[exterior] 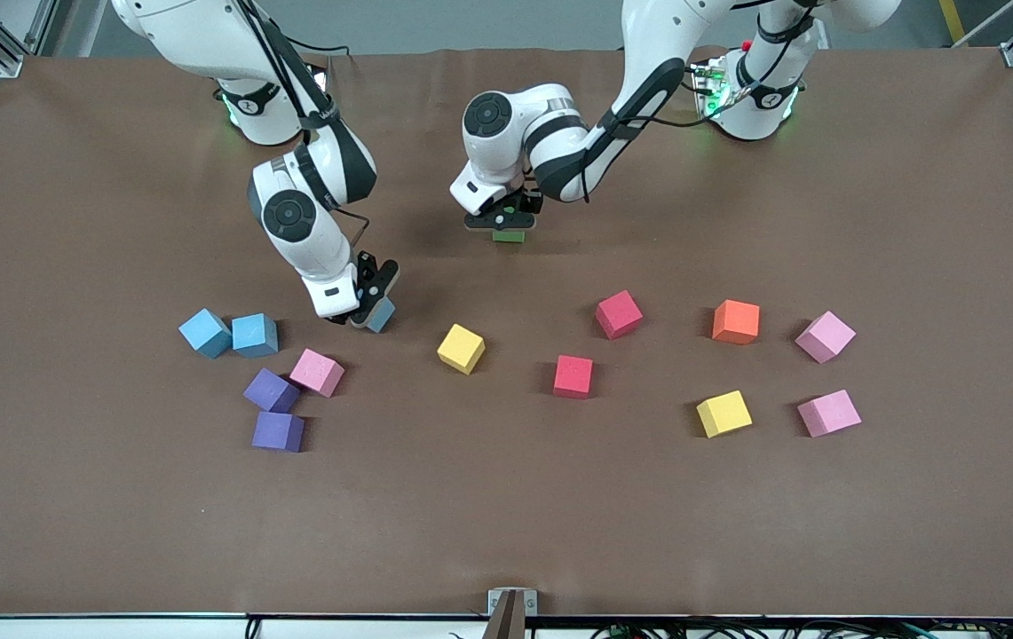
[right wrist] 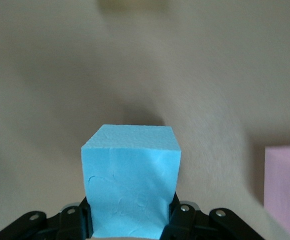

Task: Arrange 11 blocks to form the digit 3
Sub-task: 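Lower the green cube at table center and open the left gripper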

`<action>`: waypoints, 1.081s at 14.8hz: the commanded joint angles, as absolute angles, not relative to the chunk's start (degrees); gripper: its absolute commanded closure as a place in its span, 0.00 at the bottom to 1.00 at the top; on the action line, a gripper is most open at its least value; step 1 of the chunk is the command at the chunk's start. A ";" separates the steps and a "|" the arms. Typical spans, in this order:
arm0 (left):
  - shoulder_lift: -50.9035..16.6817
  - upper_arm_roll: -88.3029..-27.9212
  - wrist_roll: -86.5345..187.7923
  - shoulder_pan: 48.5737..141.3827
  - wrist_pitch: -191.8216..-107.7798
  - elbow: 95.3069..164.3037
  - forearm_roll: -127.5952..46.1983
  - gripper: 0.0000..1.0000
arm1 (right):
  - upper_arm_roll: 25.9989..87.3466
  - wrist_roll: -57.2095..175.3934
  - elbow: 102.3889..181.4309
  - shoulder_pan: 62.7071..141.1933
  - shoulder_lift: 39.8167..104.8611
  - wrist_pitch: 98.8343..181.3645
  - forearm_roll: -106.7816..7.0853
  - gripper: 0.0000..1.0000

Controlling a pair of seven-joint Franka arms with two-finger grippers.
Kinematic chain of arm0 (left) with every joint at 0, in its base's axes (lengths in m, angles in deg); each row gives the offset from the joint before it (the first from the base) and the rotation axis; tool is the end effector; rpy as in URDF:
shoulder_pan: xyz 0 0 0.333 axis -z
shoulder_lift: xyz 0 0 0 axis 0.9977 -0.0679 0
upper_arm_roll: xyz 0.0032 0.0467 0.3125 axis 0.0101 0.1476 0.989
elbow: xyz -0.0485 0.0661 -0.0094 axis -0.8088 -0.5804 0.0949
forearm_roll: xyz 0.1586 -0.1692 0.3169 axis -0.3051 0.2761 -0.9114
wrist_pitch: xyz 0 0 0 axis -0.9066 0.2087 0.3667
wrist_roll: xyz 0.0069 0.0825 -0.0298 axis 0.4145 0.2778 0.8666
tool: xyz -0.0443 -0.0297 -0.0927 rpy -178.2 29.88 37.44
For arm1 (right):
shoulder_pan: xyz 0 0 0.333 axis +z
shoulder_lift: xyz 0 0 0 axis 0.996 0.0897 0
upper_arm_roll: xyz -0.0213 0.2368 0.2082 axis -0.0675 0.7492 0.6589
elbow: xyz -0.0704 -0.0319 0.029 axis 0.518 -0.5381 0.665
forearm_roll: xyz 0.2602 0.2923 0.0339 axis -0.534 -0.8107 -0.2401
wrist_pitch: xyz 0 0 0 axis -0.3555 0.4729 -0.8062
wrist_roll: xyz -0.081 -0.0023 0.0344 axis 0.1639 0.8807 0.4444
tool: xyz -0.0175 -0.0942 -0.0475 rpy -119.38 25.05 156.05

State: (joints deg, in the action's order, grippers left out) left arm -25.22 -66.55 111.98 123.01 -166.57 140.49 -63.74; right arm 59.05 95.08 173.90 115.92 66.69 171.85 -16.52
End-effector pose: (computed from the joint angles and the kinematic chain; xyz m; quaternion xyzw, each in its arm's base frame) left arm 0.2844 -0.5430 0.2015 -0.9974 0.0259 0.0609 0.0279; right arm 0.4696 0.2479 0.2142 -0.8381 -0.5453 0.0120 0.0099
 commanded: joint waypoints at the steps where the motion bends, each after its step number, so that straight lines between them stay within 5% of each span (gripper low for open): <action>1: -26.64 -66.68 112.91 123.11 -166.32 139.87 -63.75 0.87 | 58.69 102.65 175.51 117.46 64.78 171.69 -17.22 0.82; 8: -27.09 -66.59 117.39 122.84 -166.41 139.69 -63.75 0.84 | 58.61 116.55 175.69 117.28 64.78 171.70 -17.13 0.82; 11: -27.09 -66.59 117.22 122.75 -166.41 139.25 -64.10 0.49 | 58.61 116.29 175.69 117.46 64.96 171.52 -17.13 0.82; 12: -27.00 -66.59 117.30 122.93 -166.41 139.25 -64.37 0.04 | 58.52 116.11 175.69 117.46 64.96 171.52 -17.13 0.82; 16: -24.55 -66.59 118.35 123.02 -165.44 138.81 -64.46 0.00 | 58.25 115.67 175.95 118.42 64.87 171.34 -16.96 0.84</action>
